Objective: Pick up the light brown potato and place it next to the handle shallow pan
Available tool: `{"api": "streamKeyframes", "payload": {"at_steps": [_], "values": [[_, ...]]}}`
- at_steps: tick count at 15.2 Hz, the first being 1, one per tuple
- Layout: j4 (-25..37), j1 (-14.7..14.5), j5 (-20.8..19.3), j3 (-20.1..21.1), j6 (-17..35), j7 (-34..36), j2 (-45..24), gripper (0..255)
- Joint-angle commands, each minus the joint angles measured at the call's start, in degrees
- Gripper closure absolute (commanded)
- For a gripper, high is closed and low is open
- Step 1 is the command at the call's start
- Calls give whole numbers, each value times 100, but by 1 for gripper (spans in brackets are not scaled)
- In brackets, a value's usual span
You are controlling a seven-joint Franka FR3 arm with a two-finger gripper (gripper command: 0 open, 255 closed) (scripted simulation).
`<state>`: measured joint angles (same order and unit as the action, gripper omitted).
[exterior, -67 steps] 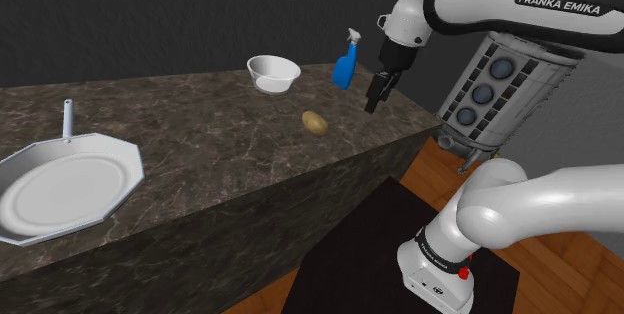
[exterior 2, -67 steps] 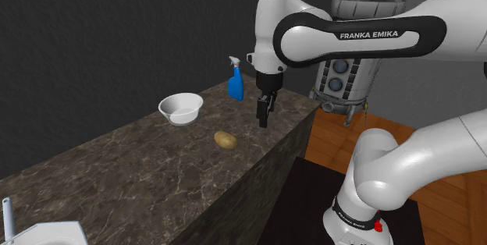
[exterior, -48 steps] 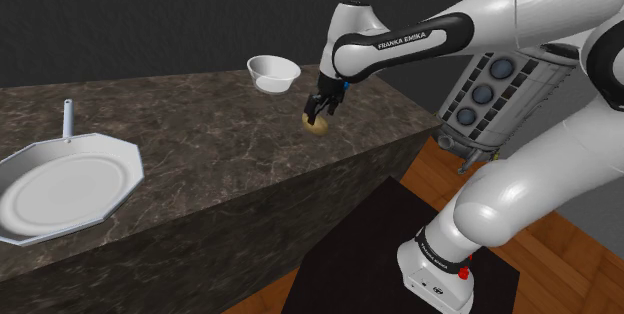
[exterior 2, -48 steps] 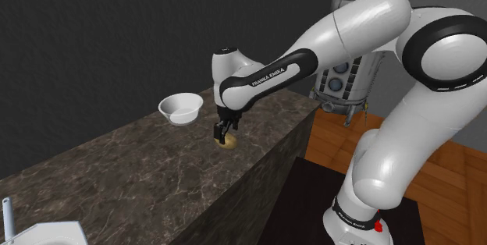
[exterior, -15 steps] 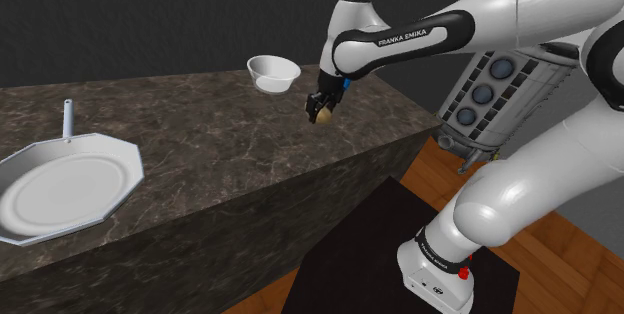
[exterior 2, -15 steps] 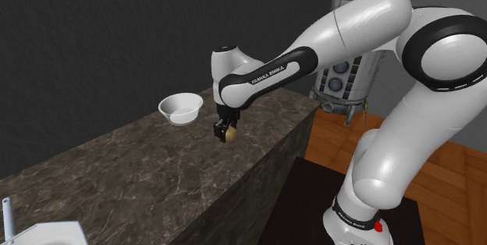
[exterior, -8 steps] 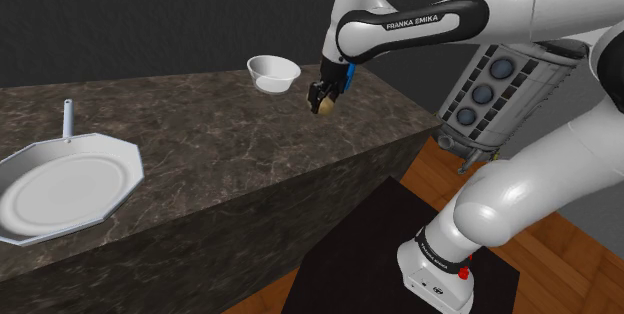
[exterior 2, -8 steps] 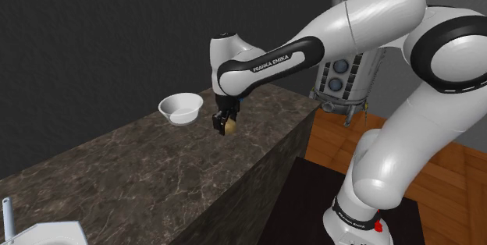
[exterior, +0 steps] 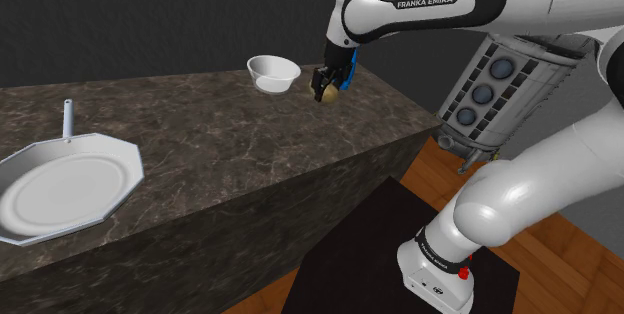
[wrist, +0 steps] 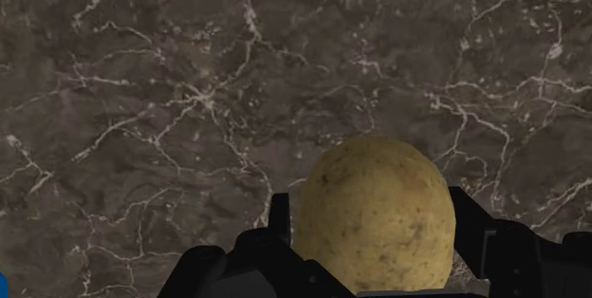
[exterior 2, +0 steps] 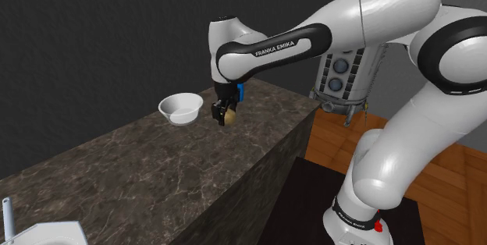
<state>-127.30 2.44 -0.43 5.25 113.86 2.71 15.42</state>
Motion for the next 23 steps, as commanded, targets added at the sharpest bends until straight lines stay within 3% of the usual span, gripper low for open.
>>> {"api": "streamKeyframes", "payload": {"at_steps": [1, 13, 23], "values": [[117, -2, 4, 0, -153, -1, 33, 255], [2188, -563, -256, 831, -446, 1488, -1810, 255], [5001, -1373, -867, 1131, -1304, 2532, -3894, 255]]}}
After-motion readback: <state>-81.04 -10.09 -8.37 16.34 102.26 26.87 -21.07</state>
